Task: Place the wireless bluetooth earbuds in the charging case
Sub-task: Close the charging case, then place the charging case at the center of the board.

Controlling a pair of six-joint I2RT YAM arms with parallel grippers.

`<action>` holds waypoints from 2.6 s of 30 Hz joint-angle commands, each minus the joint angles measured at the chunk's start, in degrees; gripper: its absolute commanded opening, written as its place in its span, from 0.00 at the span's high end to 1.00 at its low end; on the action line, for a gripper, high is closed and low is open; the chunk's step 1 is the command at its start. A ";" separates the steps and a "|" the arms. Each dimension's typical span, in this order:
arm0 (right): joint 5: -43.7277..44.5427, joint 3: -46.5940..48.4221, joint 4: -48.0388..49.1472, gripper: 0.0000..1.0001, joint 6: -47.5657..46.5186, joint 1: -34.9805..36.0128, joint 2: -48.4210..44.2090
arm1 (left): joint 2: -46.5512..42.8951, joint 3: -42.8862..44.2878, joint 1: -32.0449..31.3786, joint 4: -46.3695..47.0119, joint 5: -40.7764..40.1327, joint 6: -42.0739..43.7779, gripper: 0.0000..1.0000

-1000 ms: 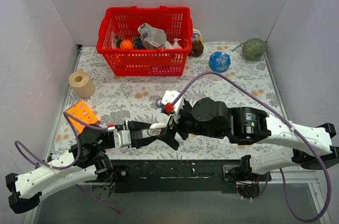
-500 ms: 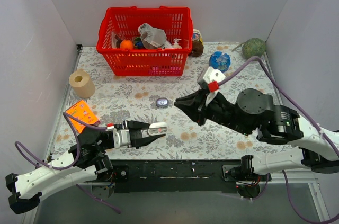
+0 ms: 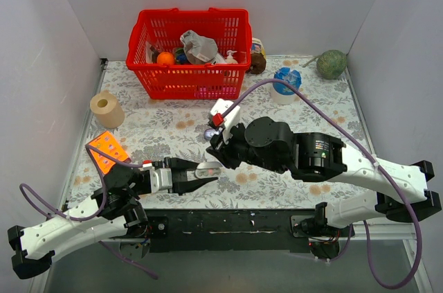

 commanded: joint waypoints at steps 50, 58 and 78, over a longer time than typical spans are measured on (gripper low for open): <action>-1.93 -11.44 7.22 0.40 8.26 -0.76 -10.11 | 3.49 -2.28 -0.27 6.33 -9.69 -17.98 1.00; -2.63 -12.31 6.78 0.42 9.41 -0.76 -8.53 | 3.40 -1.93 -0.18 6.86 -9.51 -17.89 1.00; 17.49 -30.16 3.53 0.40 27.07 -3.13 -24.96 | 46.88 2.73 10.45 4.54 -12.33 -52.69 0.87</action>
